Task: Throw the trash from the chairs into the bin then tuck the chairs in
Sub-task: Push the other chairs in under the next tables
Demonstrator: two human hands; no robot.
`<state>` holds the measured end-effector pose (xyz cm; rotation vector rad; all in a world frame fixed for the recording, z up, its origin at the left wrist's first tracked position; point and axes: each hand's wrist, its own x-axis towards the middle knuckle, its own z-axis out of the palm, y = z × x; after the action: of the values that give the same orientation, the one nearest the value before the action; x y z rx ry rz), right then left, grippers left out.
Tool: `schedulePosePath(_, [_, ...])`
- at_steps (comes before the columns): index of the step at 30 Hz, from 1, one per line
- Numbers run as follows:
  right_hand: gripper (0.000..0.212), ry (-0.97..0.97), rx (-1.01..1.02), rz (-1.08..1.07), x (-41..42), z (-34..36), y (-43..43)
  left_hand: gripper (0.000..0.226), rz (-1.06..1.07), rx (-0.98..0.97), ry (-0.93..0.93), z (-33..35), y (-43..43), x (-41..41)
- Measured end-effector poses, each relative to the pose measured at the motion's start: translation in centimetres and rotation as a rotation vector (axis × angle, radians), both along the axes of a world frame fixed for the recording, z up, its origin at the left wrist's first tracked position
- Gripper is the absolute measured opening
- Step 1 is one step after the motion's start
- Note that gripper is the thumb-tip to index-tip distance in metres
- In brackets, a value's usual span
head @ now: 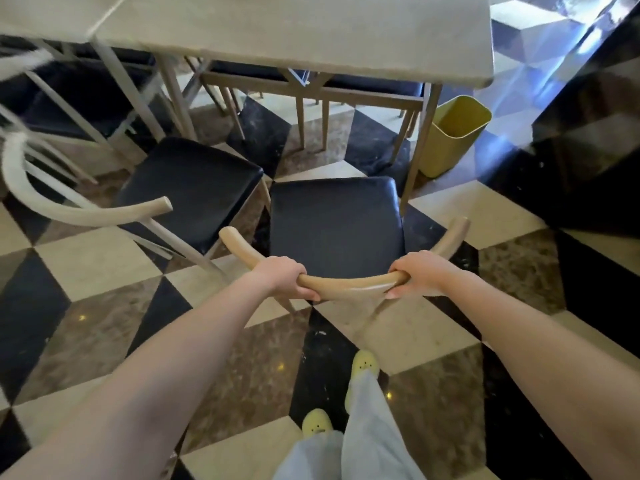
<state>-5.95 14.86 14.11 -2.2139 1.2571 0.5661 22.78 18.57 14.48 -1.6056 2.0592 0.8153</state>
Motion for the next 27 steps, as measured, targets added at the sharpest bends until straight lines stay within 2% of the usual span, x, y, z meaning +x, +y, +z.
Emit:
schedulePosePath(6, [0.058,0.042,0.041,0.079,-0.8,-1.1,-2.0,0.048,-0.033,0.076,-0.031,-0.3,-1.7,1.3])
schedulePosePath(14, [0.056,-0.074,-0.078,0.068,-2.1,-1.3,-6.1,0.056,-0.015,0.072,-0.027,0.7,-6.4,0.9])
schedulePosePath(27, [0.047,-0.167,-0.035,-0.063,-6.6,-1.6,-15.7,0.055,-0.007,0.036,-0.032,2.5,-18.3,-3.6])
